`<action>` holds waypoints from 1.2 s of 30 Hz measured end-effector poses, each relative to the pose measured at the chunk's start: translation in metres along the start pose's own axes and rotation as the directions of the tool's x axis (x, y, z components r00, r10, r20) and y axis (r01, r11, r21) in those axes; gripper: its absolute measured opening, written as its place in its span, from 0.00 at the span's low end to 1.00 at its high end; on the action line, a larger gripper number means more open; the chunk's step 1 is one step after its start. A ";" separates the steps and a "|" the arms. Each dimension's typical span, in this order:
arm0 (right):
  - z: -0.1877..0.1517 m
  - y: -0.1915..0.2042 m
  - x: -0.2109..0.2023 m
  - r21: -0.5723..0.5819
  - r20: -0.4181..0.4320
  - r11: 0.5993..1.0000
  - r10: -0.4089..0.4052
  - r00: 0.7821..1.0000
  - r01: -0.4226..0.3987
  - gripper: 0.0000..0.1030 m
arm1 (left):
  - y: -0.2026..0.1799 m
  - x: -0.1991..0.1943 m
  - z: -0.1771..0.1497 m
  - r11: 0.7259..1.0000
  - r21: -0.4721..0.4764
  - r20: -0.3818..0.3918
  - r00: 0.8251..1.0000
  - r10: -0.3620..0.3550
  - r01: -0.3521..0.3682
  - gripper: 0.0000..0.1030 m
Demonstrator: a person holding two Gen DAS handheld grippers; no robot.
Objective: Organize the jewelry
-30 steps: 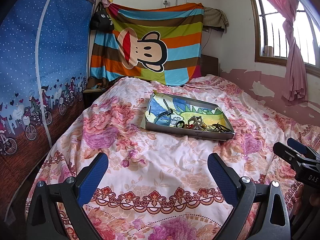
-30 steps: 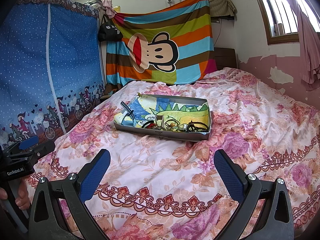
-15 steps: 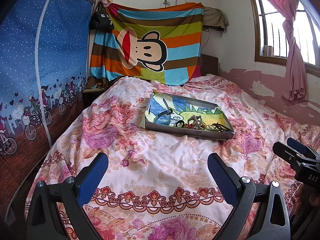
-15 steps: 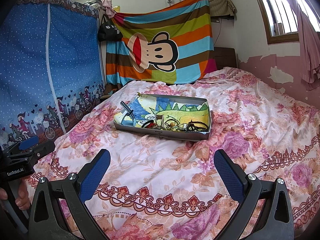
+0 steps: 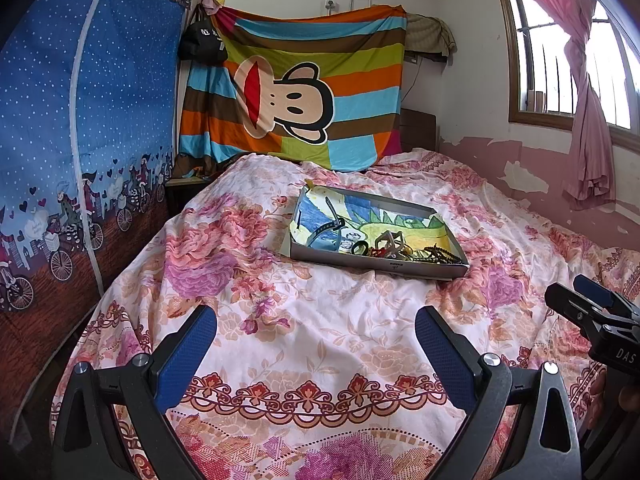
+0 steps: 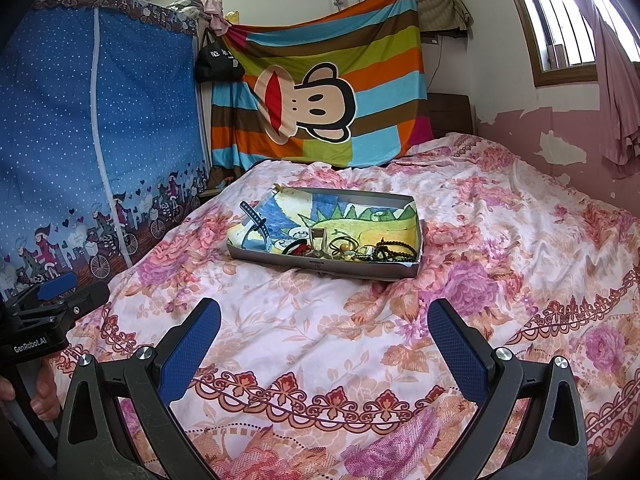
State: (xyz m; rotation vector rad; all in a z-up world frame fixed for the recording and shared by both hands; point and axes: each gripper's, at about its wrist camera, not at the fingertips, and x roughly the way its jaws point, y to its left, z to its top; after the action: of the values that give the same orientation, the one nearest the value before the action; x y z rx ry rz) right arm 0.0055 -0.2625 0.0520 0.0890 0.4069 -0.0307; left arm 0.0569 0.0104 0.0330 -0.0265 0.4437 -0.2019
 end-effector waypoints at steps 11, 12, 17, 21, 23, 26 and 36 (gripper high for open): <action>-0.001 -0.001 0.000 0.001 -0.002 1.000 -0.001 1.000 0.001 0.99 | 0.000 0.001 -0.001 1.000 0.000 -0.002 1.000 -0.002 0.002 0.97; -0.001 -0.001 0.000 0.002 -0.002 1.000 0.000 1.000 0.000 0.99 | 0.000 0.001 -0.001 1.000 0.000 -0.002 1.000 -0.003 0.003 0.97; -0.003 0.000 0.000 0.003 -0.004 1.000 -0.002 1.000 0.002 0.99 | 0.000 0.001 -0.001 1.000 -0.003 -0.005 1.000 -0.001 0.001 0.97; -0.004 -0.001 0.001 0.004 -0.004 1.000 -0.002 1.000 0.002 0.99 | -0.001 0.004 -0.002 1.000 -0.006 -0.010 1.000 0.002 -0.002 0.97; -0.005 0.000 0.000 0.004 -0.006 1.000 -0.002 1.000 0.002 0.99 | -0.003 0.004 -0.002 1.000 -0.007 -0.012 1.000 0.001 -0.002 0.97; -0.006 0.000 0.001 0.005 -0.006 1.000 -0.003 1.000 0.003 0.99 | -0.003 0.005 -0.003 1.000 -0.002 -0.012 1.000 0.005 -0.005 0.97; -0.014 0.003 0.001 0.009 -0.011 1.000 -0.005 1.000 0.005 0.99 | -0.002 0.005 -0.006 1.000 0.001 -0.014 1.000 0.010 -0.010 0.97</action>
State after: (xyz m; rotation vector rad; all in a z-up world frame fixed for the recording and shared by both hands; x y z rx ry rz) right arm 0.0010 -0.2581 0.0387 0.0968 0.4177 -0.0370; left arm 0.0582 0.0074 0.0257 -0.0214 0.4578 -0.1923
